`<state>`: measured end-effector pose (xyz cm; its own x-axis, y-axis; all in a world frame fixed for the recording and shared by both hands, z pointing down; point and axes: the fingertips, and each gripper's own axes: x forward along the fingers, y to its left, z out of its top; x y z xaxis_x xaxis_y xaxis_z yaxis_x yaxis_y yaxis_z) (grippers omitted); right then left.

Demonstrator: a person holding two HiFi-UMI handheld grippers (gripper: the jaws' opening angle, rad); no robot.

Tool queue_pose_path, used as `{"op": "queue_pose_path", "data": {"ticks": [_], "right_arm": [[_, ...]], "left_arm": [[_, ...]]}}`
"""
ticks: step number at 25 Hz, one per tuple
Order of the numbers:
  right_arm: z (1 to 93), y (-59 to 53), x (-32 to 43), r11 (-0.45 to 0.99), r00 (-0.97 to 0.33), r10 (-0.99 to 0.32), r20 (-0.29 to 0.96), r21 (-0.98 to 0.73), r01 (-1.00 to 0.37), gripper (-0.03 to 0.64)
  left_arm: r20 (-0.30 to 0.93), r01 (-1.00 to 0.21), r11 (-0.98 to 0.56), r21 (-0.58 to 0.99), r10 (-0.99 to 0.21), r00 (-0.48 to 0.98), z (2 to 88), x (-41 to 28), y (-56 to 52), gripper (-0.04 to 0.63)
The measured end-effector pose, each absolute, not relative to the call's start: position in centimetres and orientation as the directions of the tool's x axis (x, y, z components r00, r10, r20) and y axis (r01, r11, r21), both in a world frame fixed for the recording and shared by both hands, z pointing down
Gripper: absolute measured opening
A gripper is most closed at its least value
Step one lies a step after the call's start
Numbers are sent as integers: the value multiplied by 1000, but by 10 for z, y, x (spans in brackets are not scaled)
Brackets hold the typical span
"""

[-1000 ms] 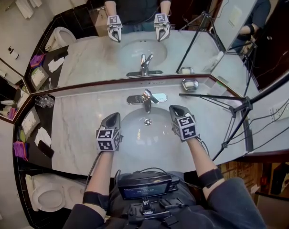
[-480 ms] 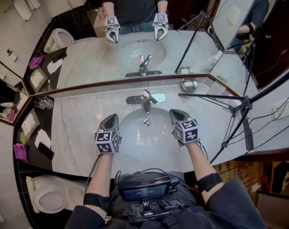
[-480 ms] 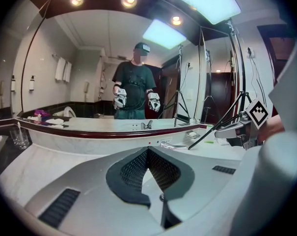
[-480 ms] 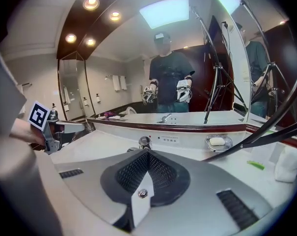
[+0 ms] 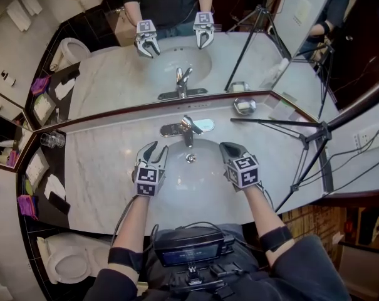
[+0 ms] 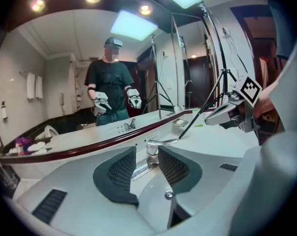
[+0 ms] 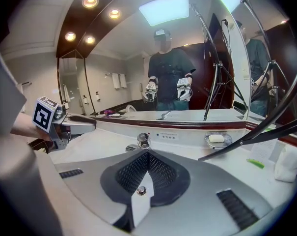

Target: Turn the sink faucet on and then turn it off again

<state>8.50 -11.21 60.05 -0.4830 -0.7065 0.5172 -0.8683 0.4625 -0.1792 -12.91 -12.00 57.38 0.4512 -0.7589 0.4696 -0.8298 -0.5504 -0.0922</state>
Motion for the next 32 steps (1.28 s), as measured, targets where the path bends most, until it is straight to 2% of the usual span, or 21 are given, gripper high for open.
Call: {"op": "queue_pose_path", "data": {"ticks": [6, 12, 24, 32], "right_arm": [[610, -114, 91, 451, -474, -700, 534, -184, -873, 18], [619, -118, 97, 440, -461, -697, 550, -181, -880, 18], [636, -122, 109, 412, -441, -689, 575, -191, -891, 18], [643, -126, 114, 401, -437, -685, 583, -199, -894, 18]], "left_arm": [[551, -639, -706, -307, -679, 485, 600, -85, -139, 247], [606, -435, -778, -454, -627, 489, 629, -46, -158, 312], [667, -184, -807, -561, -572, 477, 672, 2, -187, 314], [666, -189, -800, -569, -583, 466, 675, 19, -198, 314]]}}
